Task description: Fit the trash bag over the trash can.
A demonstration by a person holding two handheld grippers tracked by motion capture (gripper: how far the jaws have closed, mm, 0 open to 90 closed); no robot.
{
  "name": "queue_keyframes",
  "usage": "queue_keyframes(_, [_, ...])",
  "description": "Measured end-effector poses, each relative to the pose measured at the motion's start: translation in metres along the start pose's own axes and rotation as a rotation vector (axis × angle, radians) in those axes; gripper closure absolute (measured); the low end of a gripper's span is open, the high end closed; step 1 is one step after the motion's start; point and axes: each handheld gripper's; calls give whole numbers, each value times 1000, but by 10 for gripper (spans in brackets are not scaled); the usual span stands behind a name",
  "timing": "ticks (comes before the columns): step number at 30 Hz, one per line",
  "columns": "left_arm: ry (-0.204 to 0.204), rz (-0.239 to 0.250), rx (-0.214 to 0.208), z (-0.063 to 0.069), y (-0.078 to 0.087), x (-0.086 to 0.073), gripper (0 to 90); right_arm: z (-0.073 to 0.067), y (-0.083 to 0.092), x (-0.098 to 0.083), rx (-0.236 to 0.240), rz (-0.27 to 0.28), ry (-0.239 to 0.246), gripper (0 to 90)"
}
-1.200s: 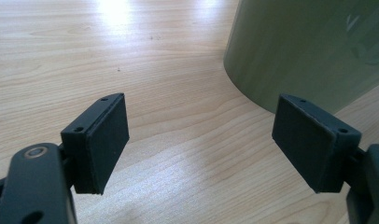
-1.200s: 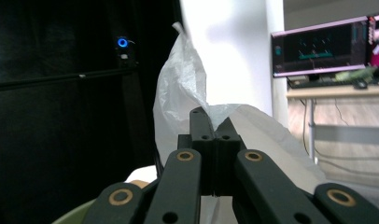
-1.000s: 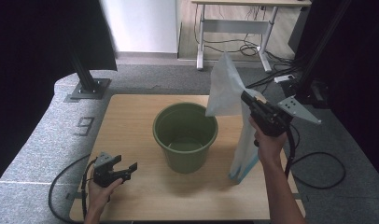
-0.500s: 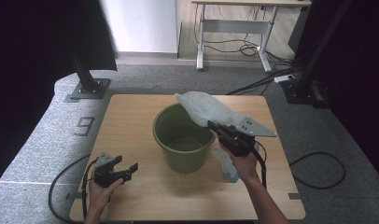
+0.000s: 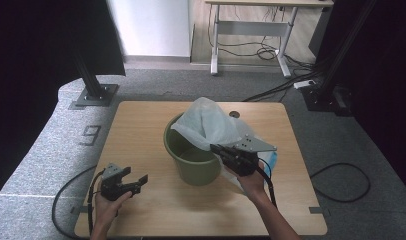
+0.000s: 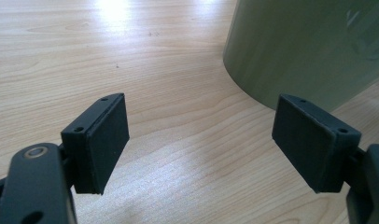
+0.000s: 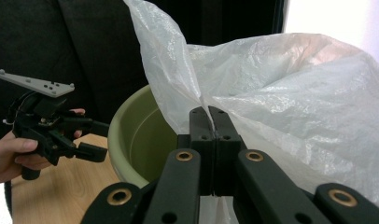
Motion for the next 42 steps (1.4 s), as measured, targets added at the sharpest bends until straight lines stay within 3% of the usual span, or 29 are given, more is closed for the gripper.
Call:
queue_keyframes(9, [-1, -3, 0, -1, 0, 0, 187, 2, -2, -8, 20, -34, -30, 771])
queue_keyframes(12, [-1, -4, -1, -1, 1, 0, 186, 1, -1, -8, 36, -35, -32, 695])
queue_keyframes(16, [1, -1, 3, -1, 1, 0, 187, -2, 3, -8, 39, -34, -5, 555])
queue_keyframes(22, [3, -1, 1, -2, 1, -1, 187, -15, 22, -5, 14, -25, 44, 445])
queue_keyframes(24, [4, -1, 2, -2, 1, -1, 187, -17, 28, -7, 6, -22, 41, 416])
queue_keyframes(29, [6, 3, 0, -2, 3, 0, 186, -15, 42, -21, -31, -23, 24, 380])
queue_keyframes(33, [1, 4, -1, -2, 4, 0, 186, -8, 55, -43, -60, -26, -5, 349])
queue_keyframes(42, [0, 2, 0, 0, 5, 0, 186, -4, 62, -76, -93, -61, -56, 292])
Point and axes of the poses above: each handheld gripper's, and its own axes: y roughly backward along the jaws, x roughly out of its top, z roughly to its right, and after that the axes turned 15 degrees about x, right-handed
